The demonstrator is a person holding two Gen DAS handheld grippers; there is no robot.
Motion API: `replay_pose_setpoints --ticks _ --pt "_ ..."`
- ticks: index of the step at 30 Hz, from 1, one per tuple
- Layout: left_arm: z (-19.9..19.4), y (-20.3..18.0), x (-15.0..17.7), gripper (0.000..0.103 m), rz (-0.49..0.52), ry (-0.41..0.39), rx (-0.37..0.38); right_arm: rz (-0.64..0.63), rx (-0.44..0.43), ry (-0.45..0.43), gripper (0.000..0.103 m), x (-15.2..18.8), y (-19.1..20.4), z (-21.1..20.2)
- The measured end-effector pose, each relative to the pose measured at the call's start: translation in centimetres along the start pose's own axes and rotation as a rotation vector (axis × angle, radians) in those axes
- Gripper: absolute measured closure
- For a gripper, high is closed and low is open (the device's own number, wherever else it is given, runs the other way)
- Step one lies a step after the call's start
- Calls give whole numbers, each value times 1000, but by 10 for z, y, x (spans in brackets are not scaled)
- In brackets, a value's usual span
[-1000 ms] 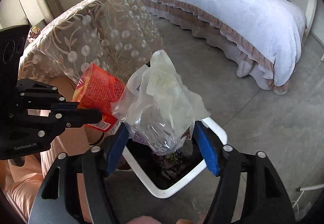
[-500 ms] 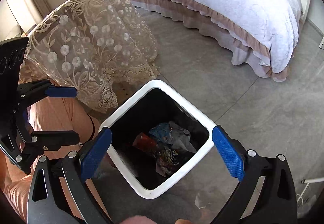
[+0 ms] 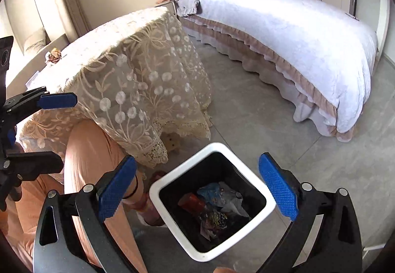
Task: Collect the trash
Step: 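Move both open grippers back toward the crumpled wrapper and clear box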
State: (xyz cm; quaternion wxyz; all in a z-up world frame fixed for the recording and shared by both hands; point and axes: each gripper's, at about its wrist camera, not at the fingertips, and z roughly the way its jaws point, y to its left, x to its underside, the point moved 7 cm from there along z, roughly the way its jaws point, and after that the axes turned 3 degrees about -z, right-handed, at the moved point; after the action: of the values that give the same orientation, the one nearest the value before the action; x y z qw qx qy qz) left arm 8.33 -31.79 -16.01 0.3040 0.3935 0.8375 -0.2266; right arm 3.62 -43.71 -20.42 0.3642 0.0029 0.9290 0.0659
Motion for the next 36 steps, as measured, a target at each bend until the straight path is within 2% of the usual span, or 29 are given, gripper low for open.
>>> replay_pose_setpoints --ticks 5,12,20,24,28,36 --pt "-44 37 -8 5 -44 -80 -105 -87 -62 -60 4 -40 41 -4" --pt "-94 88 -4 5 -131 -161 -203 -203 -152 -116 4 -87 103 0" --pt "-144 148 13 5 -208 -232 -350 -359 -235 -170 4 -139 190 16" --pt "-174 192 23 5 -256 -261 -404 -464 -293 -193 4 -163 241 28" --pt "-203 234 37 5 -300 -275 -467 -532 -365 -164 4 -183 293 49" --pt "-261 311 69 5 -405 -296 -590 -580 -501 -113 4 -225 384 91"
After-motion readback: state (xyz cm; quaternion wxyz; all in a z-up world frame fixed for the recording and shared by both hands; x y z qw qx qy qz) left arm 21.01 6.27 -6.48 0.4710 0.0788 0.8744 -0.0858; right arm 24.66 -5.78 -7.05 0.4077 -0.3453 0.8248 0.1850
